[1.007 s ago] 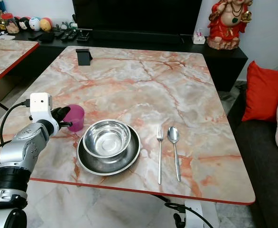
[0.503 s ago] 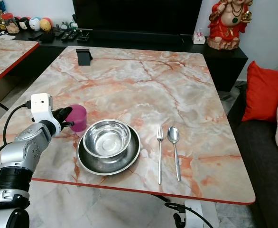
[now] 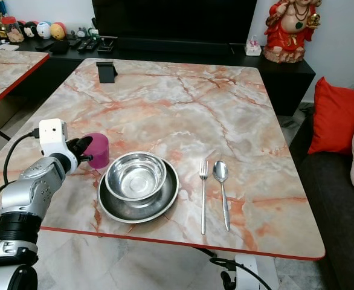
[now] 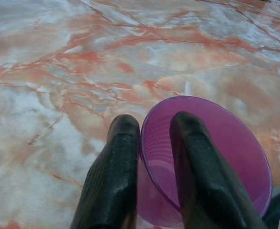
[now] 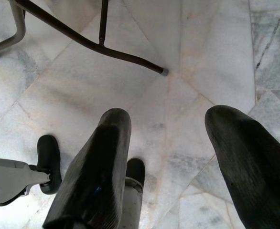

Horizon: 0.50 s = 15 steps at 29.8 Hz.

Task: Setting the table

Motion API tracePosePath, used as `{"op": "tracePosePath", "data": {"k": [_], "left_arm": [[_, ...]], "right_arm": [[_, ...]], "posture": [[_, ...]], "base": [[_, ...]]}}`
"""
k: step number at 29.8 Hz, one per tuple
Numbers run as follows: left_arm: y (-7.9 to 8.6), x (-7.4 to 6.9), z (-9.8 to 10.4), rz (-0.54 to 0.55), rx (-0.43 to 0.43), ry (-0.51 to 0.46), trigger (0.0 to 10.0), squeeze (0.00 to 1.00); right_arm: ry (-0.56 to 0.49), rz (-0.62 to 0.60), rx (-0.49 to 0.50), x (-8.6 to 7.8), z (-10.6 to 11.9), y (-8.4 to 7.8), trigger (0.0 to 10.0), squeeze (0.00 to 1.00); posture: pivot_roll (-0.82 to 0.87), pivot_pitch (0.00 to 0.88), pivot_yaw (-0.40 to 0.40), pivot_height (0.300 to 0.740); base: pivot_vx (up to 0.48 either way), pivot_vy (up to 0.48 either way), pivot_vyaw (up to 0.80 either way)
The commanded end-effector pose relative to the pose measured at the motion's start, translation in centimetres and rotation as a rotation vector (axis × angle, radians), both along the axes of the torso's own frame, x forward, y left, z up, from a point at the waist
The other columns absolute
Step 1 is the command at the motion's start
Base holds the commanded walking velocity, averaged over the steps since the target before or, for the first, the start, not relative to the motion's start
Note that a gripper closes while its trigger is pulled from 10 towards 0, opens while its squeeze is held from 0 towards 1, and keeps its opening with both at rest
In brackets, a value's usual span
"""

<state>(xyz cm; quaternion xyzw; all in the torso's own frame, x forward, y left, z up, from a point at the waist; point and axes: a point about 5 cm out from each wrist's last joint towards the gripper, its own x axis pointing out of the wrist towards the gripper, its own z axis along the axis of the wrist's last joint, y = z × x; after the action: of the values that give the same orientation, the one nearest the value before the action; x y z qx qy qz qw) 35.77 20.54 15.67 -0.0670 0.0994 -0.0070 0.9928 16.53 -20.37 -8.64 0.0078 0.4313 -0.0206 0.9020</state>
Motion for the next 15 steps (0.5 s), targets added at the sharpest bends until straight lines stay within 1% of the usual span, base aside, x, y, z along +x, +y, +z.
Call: {"op": "tracePosePath", "data": {"k": [1, 4, 5, 6, 7, 10, 11, 12, 13, 15], "left_arm": [[0.21, 0.31, 0.92, 0.013, 0.024, -0.029, 10.0, 0.00], [0.21, 0.32, 0.95, 0.013, 0.025, -0.030, 10.0, 0.00], [0.13, 0.35, 0.98, 0.003, 0.021, -0.035, 10.0, 0.91], [-0.05, 0.35, 0.95, -0.015, 0.014, -0.037, 10.0, 0.91], [-0.16, 0.32, 0.88, -0.021, 0.020, -0.036, 10.0, 1.00], [-0.23, 0.30, 0.79, -0.016, 0.035, -0.034, 10.0, 1.00], [-0.23, 0.31, 0.83, -0.015, 0.041, -0.036, 10.0, 0.73], [-0.23, 0.32, 0.85, -0.016, 0.046, -0.038, 10.0, 0.73], [-0.25, 0.34, 0.87, -0.020, 0.056, -0.041, 10.0, 0.00], [-0.26, 0.35, 0.86, -0.020, 0.056, -0.043, 10.0, 0.00]], "right_arm": [[0.005, 0.002, -0.006, -0.16, -0.04, -0.18, 10.0, 0.00], [0.005, 0.002, -0.006, -0.16, -0.04, -0.18, 10.0, 0.00], [0.005, 0.004, -0.006, -0.16, -0.04, -0.19, 10.0, 0.00], [0.005, 0.005, -0.006, -0.16, -0.04, -0.19, 10.0, 0.00], [0.005, 0.005, -0.006, -0.16, -0.04, -0.18, 10.0, 0.00], [0.005, 0.005, -0.005, -0.15, -0.03, -0.16, 10.0, 0.00], [0.005, 0.005, -0.005, -0.14, -0.03, -0.17, 10.0, 0.00], [0.005, 0.006, -0.005, -0.14, -0.03, -0.17, 10.0, 0.00], [0.005, 0.005, -0.006, -0.13, -0.03, -0.16, 10.0, 0.00], [0.005, 0.005, -0.006, -0.13, -0.03, -0.16, 10.0, 0.00]], "posture": [[0.02, 0.000, -0.024, 0.740], [0.02, 0.000, -0.024, 0.740], [0.02, 0.000, -0.024, 0.740], [0.02, 0.000, -0.024, 0.740], [0.02, 0.000, -0.024, 0.740], [0.02, 0.000, -0.023, 0.740], [0.02, 0.000, -0.024, 0.740], [0.02, 0.000, -0.024, 0.740], [0.02, 0.000, -0.024, 0.740], [0.02, 0.000, -0.024, 0.740]], "base": [[0.000, 0.000, 0.00], [0.000, 0.000, 0.00], [0.000, 0.000, 0.00], [0.000, 0.000, 0.00], [0.000, 0.000, 0.00], [0.000, 0.000, 0.00], [0.000, 0.000, 0.00], [0.000, 0.000, 0.00], [0.000, 0.000, 0.00], [0.000, 0.000, 0.00]]}}
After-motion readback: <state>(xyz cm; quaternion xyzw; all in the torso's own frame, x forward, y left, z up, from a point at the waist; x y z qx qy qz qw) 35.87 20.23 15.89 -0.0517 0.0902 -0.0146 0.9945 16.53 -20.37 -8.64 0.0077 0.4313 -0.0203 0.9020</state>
